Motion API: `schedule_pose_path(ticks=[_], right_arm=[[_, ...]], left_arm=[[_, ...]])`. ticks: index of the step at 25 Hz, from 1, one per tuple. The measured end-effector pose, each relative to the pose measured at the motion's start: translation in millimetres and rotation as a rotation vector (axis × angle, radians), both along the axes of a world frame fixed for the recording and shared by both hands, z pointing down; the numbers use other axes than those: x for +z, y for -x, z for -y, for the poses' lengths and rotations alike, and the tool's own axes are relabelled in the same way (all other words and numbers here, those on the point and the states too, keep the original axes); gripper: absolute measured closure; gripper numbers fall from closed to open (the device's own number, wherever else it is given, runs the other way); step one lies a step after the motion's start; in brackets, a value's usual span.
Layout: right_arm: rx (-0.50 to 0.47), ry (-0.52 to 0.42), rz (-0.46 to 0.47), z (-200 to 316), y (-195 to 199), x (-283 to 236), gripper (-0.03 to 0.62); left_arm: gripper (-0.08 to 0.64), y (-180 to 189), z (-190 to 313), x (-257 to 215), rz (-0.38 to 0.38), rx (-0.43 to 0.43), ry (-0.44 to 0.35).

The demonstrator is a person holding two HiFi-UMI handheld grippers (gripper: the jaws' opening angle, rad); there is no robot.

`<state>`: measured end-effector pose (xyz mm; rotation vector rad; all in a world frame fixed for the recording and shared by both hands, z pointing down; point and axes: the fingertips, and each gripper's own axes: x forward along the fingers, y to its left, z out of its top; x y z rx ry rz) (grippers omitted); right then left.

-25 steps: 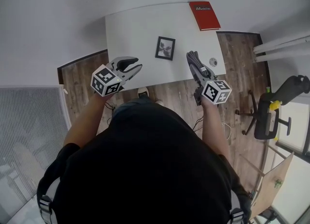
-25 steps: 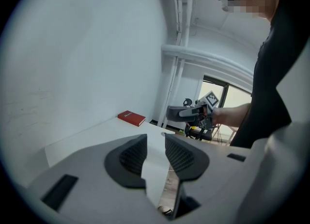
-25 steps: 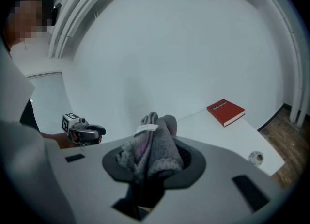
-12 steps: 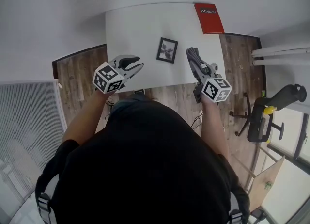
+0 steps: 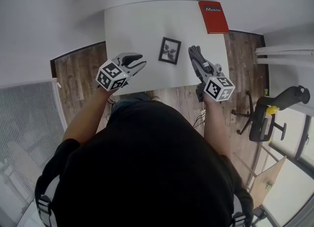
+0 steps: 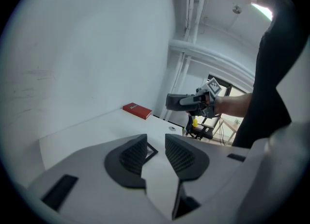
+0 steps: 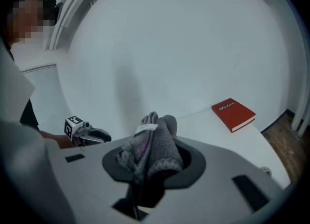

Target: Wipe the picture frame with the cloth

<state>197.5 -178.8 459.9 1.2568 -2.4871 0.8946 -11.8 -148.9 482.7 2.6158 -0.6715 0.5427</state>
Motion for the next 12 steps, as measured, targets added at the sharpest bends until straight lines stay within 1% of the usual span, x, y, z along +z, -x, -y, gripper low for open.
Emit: schedule_pose_path(ticks=[4, 12], right_arm=[[-0.011, 0.016, -0.019, 10.9, 5.5, 7.9, 0.488], [-0.033, 0.052, -0.072, 25.4, 14.2, 31.1, 0.488]], left_arm=[[0.439, 1.5, 6.0, 16.4, 0.010, 0.008, 0.027], [0.434, -2.8, 13.7, 44.2, 0.058, 0.036, 0.033]])
